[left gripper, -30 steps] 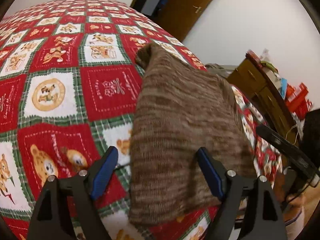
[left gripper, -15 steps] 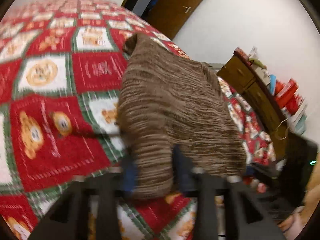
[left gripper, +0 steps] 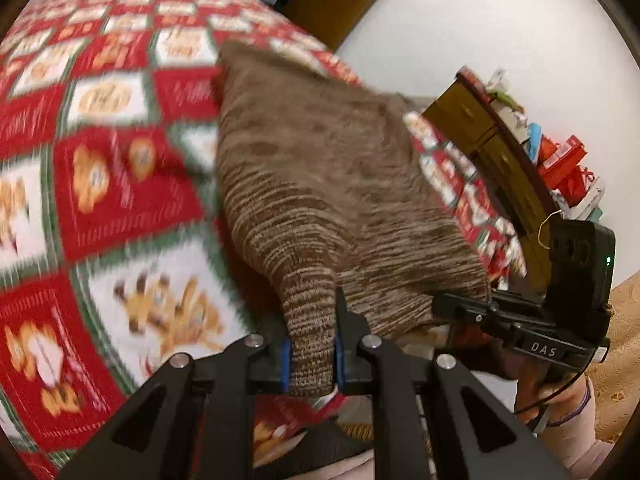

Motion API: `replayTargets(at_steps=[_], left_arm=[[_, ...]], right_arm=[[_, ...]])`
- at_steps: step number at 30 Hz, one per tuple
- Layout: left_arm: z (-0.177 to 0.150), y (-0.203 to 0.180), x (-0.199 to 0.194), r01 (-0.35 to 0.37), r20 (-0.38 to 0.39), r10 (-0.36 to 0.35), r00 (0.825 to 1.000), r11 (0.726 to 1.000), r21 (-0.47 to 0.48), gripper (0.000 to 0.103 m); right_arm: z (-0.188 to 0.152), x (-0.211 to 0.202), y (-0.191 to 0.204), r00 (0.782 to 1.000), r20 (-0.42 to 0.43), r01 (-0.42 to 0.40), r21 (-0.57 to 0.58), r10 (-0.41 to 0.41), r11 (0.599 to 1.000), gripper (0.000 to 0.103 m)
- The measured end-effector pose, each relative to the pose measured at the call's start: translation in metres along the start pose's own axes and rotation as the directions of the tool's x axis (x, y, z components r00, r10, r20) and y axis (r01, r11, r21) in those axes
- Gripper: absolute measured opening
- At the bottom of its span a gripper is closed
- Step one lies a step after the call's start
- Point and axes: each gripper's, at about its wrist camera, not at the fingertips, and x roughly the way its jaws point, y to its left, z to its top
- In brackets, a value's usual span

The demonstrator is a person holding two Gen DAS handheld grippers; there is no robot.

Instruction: Fold small clothes

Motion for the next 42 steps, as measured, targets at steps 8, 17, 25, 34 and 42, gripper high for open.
replayTargets(at_steps=[8,17,25,34,42], left_arm=[[-0.009,0.016,-0.005,-0.042,-0.020,0.041,0.999,0.999,-0.034,0.026],[0.046,0.013,-0.061,-0.140,0.230,0.126,0.965,0.989,0.045,0.065],[0.138,0.051,-0.017,-0.049,0.279,0.059,0.959,0.998,-0.043,0.079],[0.192,0.092,0.059,0.123,0.140,-0.093,0.986,0.968,-0.220,0.080],[0.214,0.090,0.076,0.255,0.189,-0.214,0.958,0.940,-0.227,0.034]], right_arm=[[-0.017,0.029,0.007,0.994,-0.054,0.088,-0.064,-0.091,0.994,0.016],[0.019,-0.056,0.014,0.986,0.147,0.091,-0.111,-0.074,0.990,0.017],[0.123,-0.042,-0.039,0.962,0.273,-0.006,0.065,-0.012,0.998,0.072],[0.180,0.052,-0.074,0.995,0.092,-0.050,0.086,0.042,0.995,0.072],[0.186,0.082,-0.074,0.993,0.049,-0.110,0.088,0.106,0.990,0.024]])
